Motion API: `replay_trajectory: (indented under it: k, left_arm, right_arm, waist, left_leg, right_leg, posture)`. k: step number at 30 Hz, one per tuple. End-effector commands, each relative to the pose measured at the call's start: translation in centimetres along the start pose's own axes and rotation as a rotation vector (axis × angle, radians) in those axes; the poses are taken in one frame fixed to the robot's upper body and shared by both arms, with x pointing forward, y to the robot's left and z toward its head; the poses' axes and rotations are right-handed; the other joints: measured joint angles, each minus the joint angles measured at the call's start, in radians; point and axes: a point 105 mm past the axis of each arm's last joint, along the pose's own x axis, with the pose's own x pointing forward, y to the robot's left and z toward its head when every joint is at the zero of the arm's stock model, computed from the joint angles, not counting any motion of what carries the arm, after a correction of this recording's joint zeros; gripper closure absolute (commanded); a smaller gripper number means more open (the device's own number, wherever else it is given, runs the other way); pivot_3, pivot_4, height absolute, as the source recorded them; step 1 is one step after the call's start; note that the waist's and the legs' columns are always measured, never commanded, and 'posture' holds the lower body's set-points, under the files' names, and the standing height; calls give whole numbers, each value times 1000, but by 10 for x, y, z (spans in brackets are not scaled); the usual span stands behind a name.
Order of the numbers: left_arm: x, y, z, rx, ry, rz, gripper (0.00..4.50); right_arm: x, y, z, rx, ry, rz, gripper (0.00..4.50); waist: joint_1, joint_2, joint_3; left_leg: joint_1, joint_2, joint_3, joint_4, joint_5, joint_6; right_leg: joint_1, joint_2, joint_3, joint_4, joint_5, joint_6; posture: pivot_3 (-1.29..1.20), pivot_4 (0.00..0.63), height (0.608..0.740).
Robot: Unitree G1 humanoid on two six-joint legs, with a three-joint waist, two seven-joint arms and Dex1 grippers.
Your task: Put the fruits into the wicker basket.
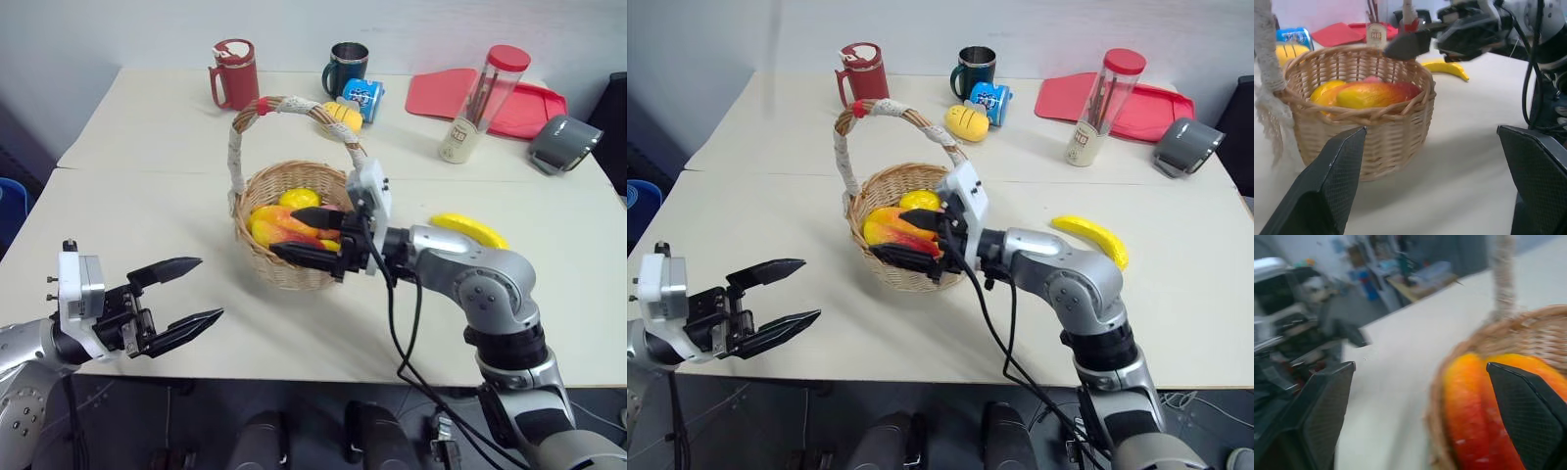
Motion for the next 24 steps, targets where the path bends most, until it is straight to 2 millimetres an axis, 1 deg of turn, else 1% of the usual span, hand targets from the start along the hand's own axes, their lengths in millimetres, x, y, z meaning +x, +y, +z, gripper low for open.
replay_trajectory:
  k: [1,2,3,4,5,6,7,8,9,10,12,14,15,16,18,20,22,24]
  left_arm:
    - [8,6,4,31,-31,-35,0]
    - [11,8,5,30,-39,-53,0]
    - [14,9,5,30,-48,-73,0]
    - [16,10,5,29,-53,-87,0]
    - [19,13,5,32,-55,-105,0]
    - [24,16,4,37,-52,-127,0]
    - [26,18,3,41,-49,-143,0]
    - [31,20,3,61,-51,-168,0]
    - [35,21,4,78,-45,-198,0]
    - [38,21,5,90,-41,-219,0]
    - [52,24,15,75,-75,-264,0]
    - [62,26,19,73,-78,-299,0]
    - [64,27,18,69,-71,-311,0]
    - [65,27,18,66,-66,-317,0]
    - [66,29,17,47,-55,-314,0]
    - [66,33,18,70,-60,-291,0]
    - [65,33,17,89,-55,-285,0]
    - [63,33,16,99,-52,-283,0]
  right_arm:
    - [-37,28,26,-110,-180,138,22]
    - [-51,25,21,-92,-163,96,22]
    - [-66,18,15,-85,-152,16,22]
    - [-75,13,11,-83,-140,-45,22]
    - [-92,3,5,-128,-124,-153,22]
    - [-115,-11,5,-205,-135,-294,22]
    - [-132,-18,4,-262,-134,-384,22]
    - [-158,-30,12,-342,-175,-545,22]
    - [-179,-36,12,-360,-180,-645,22]
    - [-191,-38,12,-366,-180,-700,22]
    - [-231,-36,0,-417,-105,-833,22]
    - [-268,-26,-15,-450,-24,-947,22]
    - [-280,-21,-23,-447,9,-982,22]
    - [-287,-17,-28,-445,31,-998,22]
    - [-315,-5,-50,-380,91,-1091,22]
    - [-346,13,-75,-300,144,-1201,22]
    - [-362,24,-88,-264,160,-1266,22]
    - [-373,27,-90,-234,92,-1350,22]
  waist:
    - [8,0,0]
    - [6,0,0]
    - [8,0,0]
    - [8,-1,0]
    - [8,-1,-1]
    - [10,-1,-1]
    - [11,-1,-1]
    - [11,-1,-1]
    - [13,-1,-1]
    - [14,-1,-1]
    - [16,-1,-1]
    - [27,-1,-1]
    - [30,-1,-1]
    - [31,0,-1]
    - [27,0,-1]
    - [24,0,-1]
    - [25,0,-1]
    - [20,0,-1]
  left_leg:
    - [0,-1,0,0,0,0]
    - [0,-1,0,0,0,0]
    - [1,-1,0,0,0,1]
    - [1,-1,0,0,0,1]
    - [2,-1,0,0,0,1]
    - [2,-1,0,0,0,1]
    - [2,-1,1,0,0,1]
    - [2,-1,1,0,0,0]
    - [2,-1,1,0,1,0]
    - [3,-2,2,1,1,0]
    - [3,-2,3,0,1,0]
    - [3,-1,2,0,2,0]
    - [3,-1,2,-1,2,-1]
    - [3,-1,3,-1,2,-1]
    - [4,-1,5,-2,2,0]
    - [6,0,6,-2,2,0]
    - [7,0,6,-2,2,0]
    - [9,0,6,-3,2,0]
  right_leg:
    - [1,0,0,0,0,0]
    - [1,0,0,0,0,1]
    - [2,0,0,0,1,1]
    - [2,0,0,0,1,1]
    - [3,0,0,0,1,1]
    - [3,0,0,0,1,1]
    - [3,0,0,-1,1,1]
    - [3,0,0,-1,1,1]
    - [3,0,1,0,1,1]
    - [3,0,1,0,1,1]
    - [2,1,2,1,1,1]
    - [3,2,1,0,1,1]
    - [3,2,1,-1,1,1]
    - [3,2,1,-1,1,1]
    - [3,2,3,-1,1,1]
    - [3,2,4,-1,1,1]
    - [4,2,4,-2,1,1]
    - [5,2,5,-4,1,1]
  posture:
    - [0,150,740]
    - [0,150,740]
    - [0,150,740]
    - [0,150,740]
    - [0,150,740]
    - [0,150,740]
    - [0,150,740]
    - [0,150,740]
    - [0,150,740]
    - [0,150,740]
    - [0,150,740]
    - [0,150,740]
    - [0,150,740]
    - [0,150,740]
    - [0,150,740]
    - [0,150,740]
    - [0,150,740]
    - [0,150,740]
